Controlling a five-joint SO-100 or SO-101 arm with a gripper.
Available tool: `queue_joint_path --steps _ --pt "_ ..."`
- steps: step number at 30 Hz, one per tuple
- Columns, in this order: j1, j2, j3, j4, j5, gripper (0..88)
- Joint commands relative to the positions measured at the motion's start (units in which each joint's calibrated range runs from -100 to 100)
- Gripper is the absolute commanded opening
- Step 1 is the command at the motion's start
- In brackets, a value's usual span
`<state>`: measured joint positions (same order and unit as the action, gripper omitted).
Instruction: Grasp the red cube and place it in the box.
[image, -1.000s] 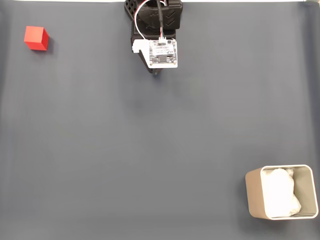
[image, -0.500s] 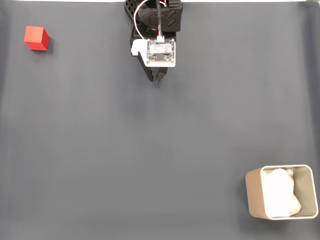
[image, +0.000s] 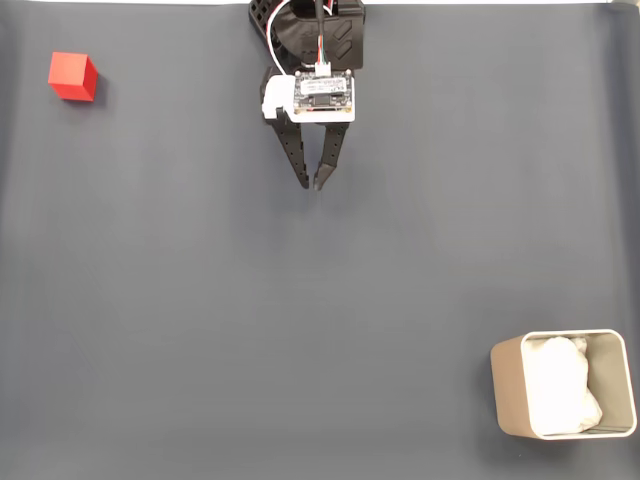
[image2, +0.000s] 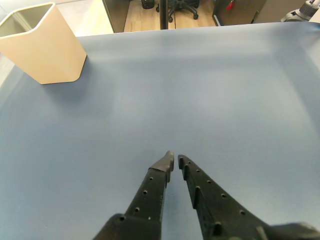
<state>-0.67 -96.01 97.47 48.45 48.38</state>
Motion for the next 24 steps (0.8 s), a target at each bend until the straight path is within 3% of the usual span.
queue_joint_path --steps 1,24 --pt "-0.8 2.2 -4.4 -2.7 0.1 0.0" --pt "-1.1 26.9 -36.8 -3.4 -0.2 0.0"
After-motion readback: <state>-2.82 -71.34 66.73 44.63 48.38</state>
